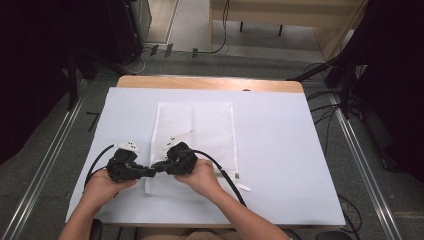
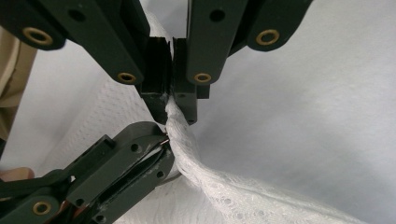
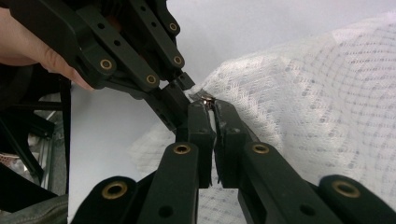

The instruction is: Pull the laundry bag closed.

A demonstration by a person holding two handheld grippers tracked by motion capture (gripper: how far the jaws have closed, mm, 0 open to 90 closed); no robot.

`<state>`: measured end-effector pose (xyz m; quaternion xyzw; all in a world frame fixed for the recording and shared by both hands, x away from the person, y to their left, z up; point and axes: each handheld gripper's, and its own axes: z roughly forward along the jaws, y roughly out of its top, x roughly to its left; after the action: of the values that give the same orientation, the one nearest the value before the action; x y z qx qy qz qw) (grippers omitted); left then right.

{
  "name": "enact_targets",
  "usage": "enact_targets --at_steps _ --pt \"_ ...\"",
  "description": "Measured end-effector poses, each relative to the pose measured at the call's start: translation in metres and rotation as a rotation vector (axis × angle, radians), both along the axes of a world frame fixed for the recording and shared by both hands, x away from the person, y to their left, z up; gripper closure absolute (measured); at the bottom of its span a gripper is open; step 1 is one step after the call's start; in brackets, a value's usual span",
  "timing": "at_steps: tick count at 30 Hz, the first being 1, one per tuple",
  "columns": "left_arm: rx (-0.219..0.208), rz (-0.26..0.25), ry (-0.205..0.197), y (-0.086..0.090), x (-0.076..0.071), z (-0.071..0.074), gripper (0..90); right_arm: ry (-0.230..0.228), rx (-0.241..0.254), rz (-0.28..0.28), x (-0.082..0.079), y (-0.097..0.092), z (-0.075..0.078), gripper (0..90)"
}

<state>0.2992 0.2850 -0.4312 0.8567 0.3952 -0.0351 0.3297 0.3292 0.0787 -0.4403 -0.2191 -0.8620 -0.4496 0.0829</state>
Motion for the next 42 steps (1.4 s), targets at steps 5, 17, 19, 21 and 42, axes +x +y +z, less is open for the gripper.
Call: enact_targets --at_steps 5,17,19,21,42 --pt "0.026 -0.031 -0.008 -0.0013 -0.0011 -0.0012 88.6 -0.013 -0.014 0.009 -0.0017 0.0002 0.0010 88.6" --pt "0.020 -0.031 -0.004 0.0017 0.0001 -0.0027 84.1 -0.021 -0.043 0.020 -0.0025 -0.0002 0.0017 88.5" --pt "0.016 -0.028 0.005 0.0017 0.0005 -0.0031 84.0 -0.022 -0.041 0.025 -0.0035 0.0008 0.0022 88.5" --pt "0.015 -0.028 0.005 0.0014 0.0008 -0.0031 84.1 -0.020 -0.047 0.031 -0.0039 0.0016 0.0011 88.5" --pt "0.005 -0.018 0.029 0.0010 0.0005 0.0033 89.2 -0.037 -0.042 0.026 -0.0043 -0.0016 -0.0037 88.7"
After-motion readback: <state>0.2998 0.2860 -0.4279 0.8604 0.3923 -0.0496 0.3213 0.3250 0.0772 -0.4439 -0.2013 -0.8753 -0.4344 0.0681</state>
